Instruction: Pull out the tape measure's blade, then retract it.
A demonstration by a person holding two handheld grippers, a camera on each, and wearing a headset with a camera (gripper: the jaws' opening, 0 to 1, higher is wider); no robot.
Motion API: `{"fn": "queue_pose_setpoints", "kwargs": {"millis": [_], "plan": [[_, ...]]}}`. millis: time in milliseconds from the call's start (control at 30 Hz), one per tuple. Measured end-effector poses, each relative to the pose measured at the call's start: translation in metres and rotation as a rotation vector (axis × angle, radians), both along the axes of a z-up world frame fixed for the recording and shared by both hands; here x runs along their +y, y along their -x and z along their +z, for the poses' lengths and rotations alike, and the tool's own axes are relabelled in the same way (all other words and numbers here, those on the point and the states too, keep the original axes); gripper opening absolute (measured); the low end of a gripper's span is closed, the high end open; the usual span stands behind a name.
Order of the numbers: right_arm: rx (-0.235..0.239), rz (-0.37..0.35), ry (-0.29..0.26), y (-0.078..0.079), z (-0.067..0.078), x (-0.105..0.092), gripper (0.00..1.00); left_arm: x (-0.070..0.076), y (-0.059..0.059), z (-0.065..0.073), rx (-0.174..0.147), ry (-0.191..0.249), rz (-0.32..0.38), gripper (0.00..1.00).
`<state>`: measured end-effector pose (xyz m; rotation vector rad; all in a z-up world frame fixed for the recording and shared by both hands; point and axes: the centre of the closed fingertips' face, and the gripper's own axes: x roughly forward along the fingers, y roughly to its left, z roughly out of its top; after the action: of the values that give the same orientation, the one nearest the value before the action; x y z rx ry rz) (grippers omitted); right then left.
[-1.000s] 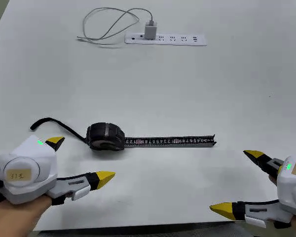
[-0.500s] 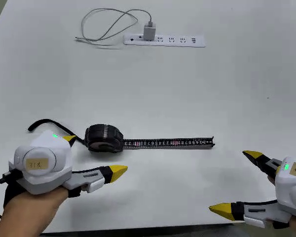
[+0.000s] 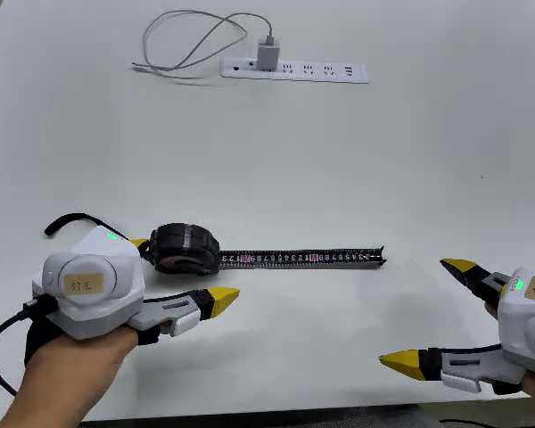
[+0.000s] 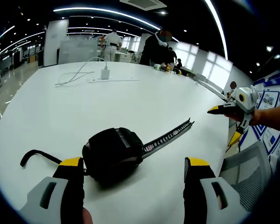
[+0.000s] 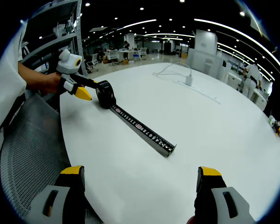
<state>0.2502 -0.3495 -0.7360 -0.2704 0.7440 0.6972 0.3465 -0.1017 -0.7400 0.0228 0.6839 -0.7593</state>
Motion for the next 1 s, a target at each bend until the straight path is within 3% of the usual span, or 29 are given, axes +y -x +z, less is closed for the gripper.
{"fn": "queue_pose_setpoints", "kwargs": {"millis": [200,400,500,533,1000], "plan": [[-0.016,0.019,0.006,-0.013,0.002,-0.003,0.96,-0.003,-0.003,0.000,0.005,0.002,0.054,0.86],[-0.016,0.083,0.006,-0.026,0.003,-0.003,0.84,-0.003,-0.009,-0.003,0.004,-0.008,0.107,0.83],[-0.020,0.118,0.018,-0.032,0.004,0.000,0.79,-0.005,-0.010,-0.003,0.001,-0.015,0.125,0.83],[-0.019,0.130,0.025,-0.035,0.003,0.000,0.78,-0.004,-0.011,-0.005,-0.005,-0.035,0.126,0.83],[-0.004,0.244,0.086,-0.055,-0.002,0.000,0.62,-0.001,-0.019,-0.008,-0.004,-0.036,0.193,0.79]]}}
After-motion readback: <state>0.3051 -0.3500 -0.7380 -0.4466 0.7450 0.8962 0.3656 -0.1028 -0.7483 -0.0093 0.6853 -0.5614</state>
